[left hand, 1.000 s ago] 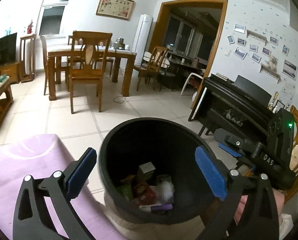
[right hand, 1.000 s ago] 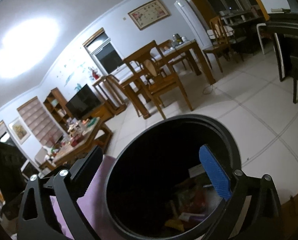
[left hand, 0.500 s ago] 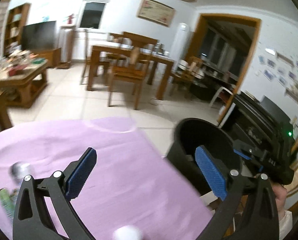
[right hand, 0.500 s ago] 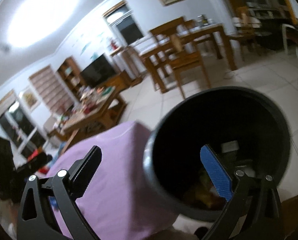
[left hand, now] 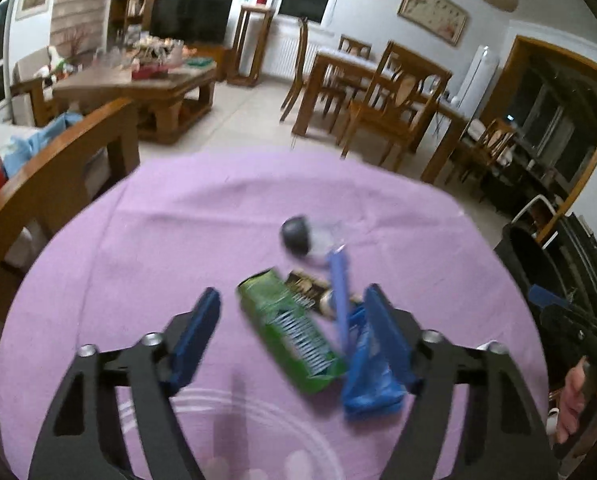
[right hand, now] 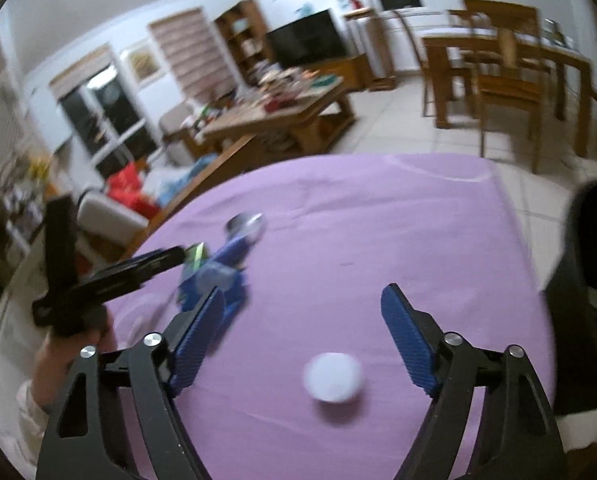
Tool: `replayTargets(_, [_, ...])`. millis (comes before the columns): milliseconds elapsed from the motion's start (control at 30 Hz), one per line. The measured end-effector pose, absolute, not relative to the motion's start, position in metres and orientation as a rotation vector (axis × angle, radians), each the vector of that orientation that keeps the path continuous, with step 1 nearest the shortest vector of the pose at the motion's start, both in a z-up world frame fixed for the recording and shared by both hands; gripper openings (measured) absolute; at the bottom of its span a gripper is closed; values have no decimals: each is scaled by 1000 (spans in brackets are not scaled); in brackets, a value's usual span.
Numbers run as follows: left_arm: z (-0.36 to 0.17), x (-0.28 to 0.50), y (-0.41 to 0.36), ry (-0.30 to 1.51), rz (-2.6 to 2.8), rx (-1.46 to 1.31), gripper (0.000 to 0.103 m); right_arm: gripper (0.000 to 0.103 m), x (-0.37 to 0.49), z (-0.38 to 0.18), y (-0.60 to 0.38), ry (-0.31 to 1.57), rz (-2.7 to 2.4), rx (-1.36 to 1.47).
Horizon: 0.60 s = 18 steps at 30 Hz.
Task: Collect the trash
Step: 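Grasp the green Doublemint can with the left gripper while the right grasps the blue wipes pack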
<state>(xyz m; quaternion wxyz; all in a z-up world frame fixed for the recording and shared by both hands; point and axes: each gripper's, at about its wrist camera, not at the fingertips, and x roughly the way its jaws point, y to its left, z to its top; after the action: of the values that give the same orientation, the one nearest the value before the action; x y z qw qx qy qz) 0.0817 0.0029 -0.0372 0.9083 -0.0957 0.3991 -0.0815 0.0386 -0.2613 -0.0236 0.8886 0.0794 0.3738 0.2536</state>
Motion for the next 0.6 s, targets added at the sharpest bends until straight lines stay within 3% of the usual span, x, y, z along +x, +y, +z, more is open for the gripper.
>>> replayTargets(33, [-44, 85, 5, 853, -175, -197, 58, 78, 37, -24, -247, 783, 541, 147])
replayTargets(200, [-52, 87, 5, 883, -220, -184, 54, 78, 39, -33, -193, 826, 585, 60])
replayTargets(333, [-50, 83, 11, 873, -225, -152, 42, 78, 50, -47, -166, 871, 598, 19])
replayTargets(600, [-55, 81, 33, 896, -222, -134, 42, 78, 76, -69, -120, 938, 574, -86])
